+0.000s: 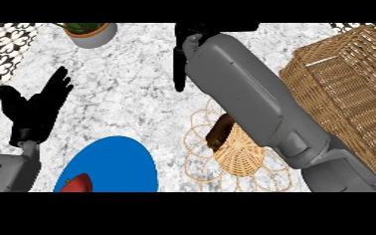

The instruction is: Pick the sweet potato from the placemat and place it in the basket

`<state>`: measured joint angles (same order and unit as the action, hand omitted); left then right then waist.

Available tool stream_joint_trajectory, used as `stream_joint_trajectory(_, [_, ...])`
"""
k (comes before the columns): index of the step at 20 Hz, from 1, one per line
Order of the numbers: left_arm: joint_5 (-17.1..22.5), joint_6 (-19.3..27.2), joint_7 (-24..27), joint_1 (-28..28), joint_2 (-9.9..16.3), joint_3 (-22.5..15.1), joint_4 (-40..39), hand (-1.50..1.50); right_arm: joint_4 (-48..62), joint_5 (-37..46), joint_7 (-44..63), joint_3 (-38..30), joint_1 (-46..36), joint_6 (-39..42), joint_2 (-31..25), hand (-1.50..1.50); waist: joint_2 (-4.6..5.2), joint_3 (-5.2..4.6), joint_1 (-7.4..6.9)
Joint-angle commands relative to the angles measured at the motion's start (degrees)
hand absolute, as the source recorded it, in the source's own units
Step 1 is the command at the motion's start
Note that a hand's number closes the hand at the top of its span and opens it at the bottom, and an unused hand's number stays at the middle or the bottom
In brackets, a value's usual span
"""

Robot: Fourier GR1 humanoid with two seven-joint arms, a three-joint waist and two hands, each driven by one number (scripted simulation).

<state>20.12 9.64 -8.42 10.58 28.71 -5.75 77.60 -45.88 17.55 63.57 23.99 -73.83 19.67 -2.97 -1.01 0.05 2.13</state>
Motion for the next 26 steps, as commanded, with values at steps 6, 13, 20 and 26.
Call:
stream_joint_trajectory(6, [-1.32, -0.89, -0.31, 0.38, -0.93, 0.27, 0.38, 0.0, -17.96, 9.68, 4.61, 7.46, 22.07, -7.75, -2.9, -1.5, 0.56, -0.02, -0.86])
stream_joint_trajectory(13, [-2.01, -2.83, 0.29, -0.51, -1.53, 1.46, -0.72, 0.0, -18.37, 17.79, -0.92, 6.94, 32.1, -15.82, -1.83, -1.5, 1.0, -0.05, -2.11])
stream_joint_trajectory(20, [-4.05, -2.15, -0.18, -0.93, -3.71, 1.37, 1.84, 0.0, -20.24, 19.85, 2.58, 7.7, 39.78, -11.49, 1.0, -1.5, 0.82, -0.05, -2.03])
stream_joint_trajectory(26, [-6.59, -2.66, -0.89, 0.61, -5.09, 2.32, 0.85, 0.0, -19.39, 21.22, 2.33, 3.43, 37.7, -6.52, 1.54, -1.5, 0.94, -0.05, -2.24])
